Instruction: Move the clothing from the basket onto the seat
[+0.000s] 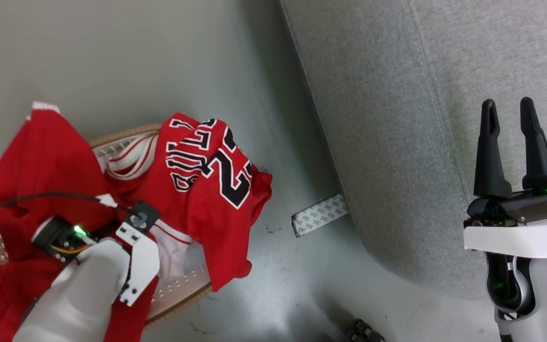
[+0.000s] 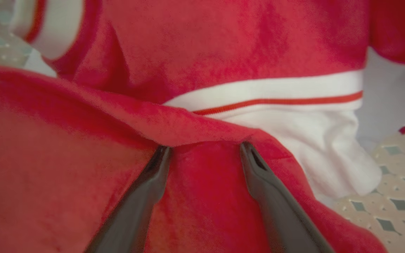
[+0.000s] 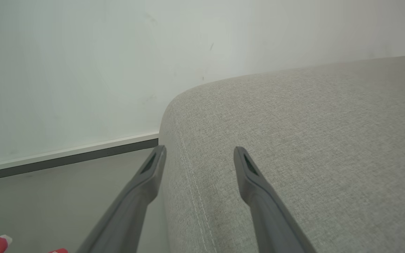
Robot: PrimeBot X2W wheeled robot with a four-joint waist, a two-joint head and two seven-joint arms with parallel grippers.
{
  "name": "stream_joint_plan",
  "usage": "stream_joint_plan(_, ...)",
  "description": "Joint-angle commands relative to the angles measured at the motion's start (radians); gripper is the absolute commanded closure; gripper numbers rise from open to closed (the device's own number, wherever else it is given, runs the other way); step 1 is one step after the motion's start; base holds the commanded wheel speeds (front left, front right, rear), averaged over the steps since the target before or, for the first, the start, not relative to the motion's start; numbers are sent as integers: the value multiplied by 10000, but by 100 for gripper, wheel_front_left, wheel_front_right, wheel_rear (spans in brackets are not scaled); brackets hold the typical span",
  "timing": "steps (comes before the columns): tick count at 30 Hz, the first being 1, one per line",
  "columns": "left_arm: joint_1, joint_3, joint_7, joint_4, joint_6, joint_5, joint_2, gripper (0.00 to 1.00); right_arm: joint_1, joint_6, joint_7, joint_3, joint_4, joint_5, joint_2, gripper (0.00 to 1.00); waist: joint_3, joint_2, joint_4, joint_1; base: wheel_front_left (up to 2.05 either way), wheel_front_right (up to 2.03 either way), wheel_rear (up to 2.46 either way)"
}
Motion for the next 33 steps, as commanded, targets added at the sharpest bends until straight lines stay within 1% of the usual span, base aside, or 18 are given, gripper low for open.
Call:
stream_joint_plan(1, -159, -86, 144, 126, 10, 188, 105, 0, -143, -21, 4, 38, -7, 82, 10, 0, 181, 0, -47, -1, 0, 0, 0)
stream_joint_plan(2, -363, -277, 376, 283, 18, 303, 50, 0, -230, -21, 4, 95, -14, 109, 6, 0, 339, 0, -59, -1, 0, 0, 0)
stream_joint_plan(6, -576, -546, 879, 646, -6, 449, 144, 0, -263, -21, 4, 158, 33, 160, 7, 0, 492, 0, -57, -1, 0, 0, 0)
stream_joint_plan(7, -623, -572, 898, 664, -13, 429, 153, 4, -257, -21, 4, 145, 50, 162, 7, 0, 497, 0, -50, -1, 0, 0, 0)
stream_joint_plan(8, -658, -593, 892, 677, -20, 395, 147, 45, -250, -21, 4, 121, 66, 156, 7, 0, 486, 0, -34, -1, 0, 0, 0)
stream_joint_plan(9, -686, -611, 852, 684, -27, 342, 131, 74, -242, -21, 4, 95, 88, 138, 7, 0, 463, 0, -13, -1, 0, 0, 0)
stream_joint_plan(10, -686, -611, 852, 684, -27, 342, 131, 74, -242, -21, 4, 95, 88, 138, 7, 0, 463, 0, -13, -1, 0, 0, 0)
stream_joint_plan(11, -691, -642, 809, 690, -37, 303, 114, 100, -237, -21, 4, 79, 114, 116, 7, 0, 426, 0, 7, -1, 0, 0, 0)
stream_joint_plan(18, -496, -760, 424, 666, -50, -113, -155, 100, -173, -21, 4, 22, 194, -92, 7, 0, -163, 0, 261, -1, 0, 0, 0)
stream_joint_plan(23, -111, -713, -18, 640, -49, -507, -720, 100, -4, -21, 4, -82, 302, -417, 4, 0, -1107, 0, 703, -1, 0, 0, 0)
stream_joint_plan(28, 484, -482, -1167, 391, 82, -1071, -1441, 100, 284, -21, 4, -291, 427, -994, -3, 0, -2506, 0, 1446, -1, 0, 0, 0)
stream_joint_plan(33, 1102, -303, -2395, 195, 38, -1704, -1802, 100, 663, -21, 4, -354, 569, -1528, -7, 0, -3902, 0, 2226, -1, 0, 0, 0)
